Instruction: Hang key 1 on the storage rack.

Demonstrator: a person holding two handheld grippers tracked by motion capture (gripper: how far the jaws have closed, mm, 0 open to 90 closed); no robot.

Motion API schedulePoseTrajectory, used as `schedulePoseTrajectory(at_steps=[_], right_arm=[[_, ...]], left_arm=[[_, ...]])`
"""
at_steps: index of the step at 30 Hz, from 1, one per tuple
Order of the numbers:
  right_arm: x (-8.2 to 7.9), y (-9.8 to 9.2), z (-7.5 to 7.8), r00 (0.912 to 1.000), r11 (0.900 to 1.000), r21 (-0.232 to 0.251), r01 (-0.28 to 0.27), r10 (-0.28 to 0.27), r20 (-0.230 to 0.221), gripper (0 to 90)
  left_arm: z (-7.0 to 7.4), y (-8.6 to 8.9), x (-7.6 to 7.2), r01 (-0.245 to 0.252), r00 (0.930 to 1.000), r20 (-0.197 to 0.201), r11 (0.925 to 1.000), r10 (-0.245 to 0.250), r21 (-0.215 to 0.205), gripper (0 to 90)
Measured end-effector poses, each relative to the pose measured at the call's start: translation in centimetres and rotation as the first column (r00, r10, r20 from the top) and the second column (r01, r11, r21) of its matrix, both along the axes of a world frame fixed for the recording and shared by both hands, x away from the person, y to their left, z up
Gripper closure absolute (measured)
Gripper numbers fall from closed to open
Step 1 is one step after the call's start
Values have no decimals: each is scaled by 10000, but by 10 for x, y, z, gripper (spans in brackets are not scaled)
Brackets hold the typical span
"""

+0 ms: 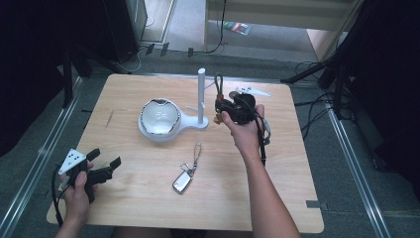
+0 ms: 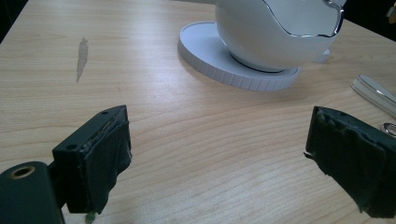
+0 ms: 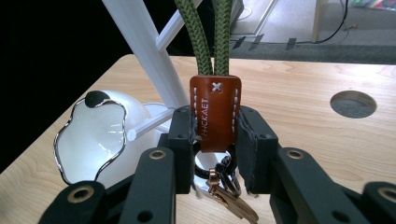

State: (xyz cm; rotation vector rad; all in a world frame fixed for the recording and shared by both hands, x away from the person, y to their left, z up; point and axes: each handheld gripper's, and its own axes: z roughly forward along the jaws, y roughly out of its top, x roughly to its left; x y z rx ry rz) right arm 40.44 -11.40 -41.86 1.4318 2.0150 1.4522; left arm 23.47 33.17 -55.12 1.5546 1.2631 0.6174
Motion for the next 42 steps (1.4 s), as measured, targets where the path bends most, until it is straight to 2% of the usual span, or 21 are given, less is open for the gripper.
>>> schedulePoseTrajectory(at_steps=[7, 13, 20, 23, 25, 26, 29, 31, 33, 36, 40, 42], right_arm=[[6, 3, -4, 9994, 10000, 36, -88, 89, -329, 701], [8, 4, -8, 9981, 9992, 16, -394, 394, -464, 701], [7, 8, -13, 9961, 9978, -259, -618, 600, -654, 690], [5, 8, -14, 9967, 9972, -522, -542, 509, -631, 675], [2, 8, -14, 9967, 9974, -487, -524, 492, -647, 619], [2, 8, -14, 9967, 9974, -487, -524, 492, -647, 619], [-3, 8, -13, 9971, 9953, -782, -566, 523, -558, 609], [-10, 10, -11, 9972, 9905, -1250, -580, 516, -538, 610], [-12, 10, -10, 9969, 9893, -1319, -629, 561, -548, 610], [-21, 14, -9, 9972, 9784, -1978, -607, 508, -546, 609], [-31, 18, -11, 9962, 9672, -2481, -541, 353, -797, 620], [-35, 19, -13, 9933, 9629, -2645, -529, 235, -1133, 622]], left_arm=[[0, 0, 0, 7, 10000, -1, 10000, -7, -7, 73], [0, 0, 0, 6, 10000, -5, 10000, -6, -11, 73], [0, 0, 0, 6, 10000, -5, 10000, -6, -9, 73], [0, 0, 0, 7, 10000, -2, 10000, -7, -9, 73], [0, 0, 0, 9, 10000, 1, 10000, -9, -12, 73], [0, 0, 0, 7, 10000, 2, 10000, -7, -14, 73], [0, 0, 0, -1, 10000, 14, 10000, 1, -9, 73], [0, 0, 0, -4, 10000, 24, 10000, 4, -16, 73], [0, 0, 0, -7, 10000, 21, 10000, 7, -35, 73], [0, 0, 0, 15, 10000, 12, 10000, -15, 0, 73], [0, 0, 0, -4, 10000, 27, 10000, 4, -29, 73], [0, 0, 0, -22, 10000, 40, 10000, 22, -38, 73]])
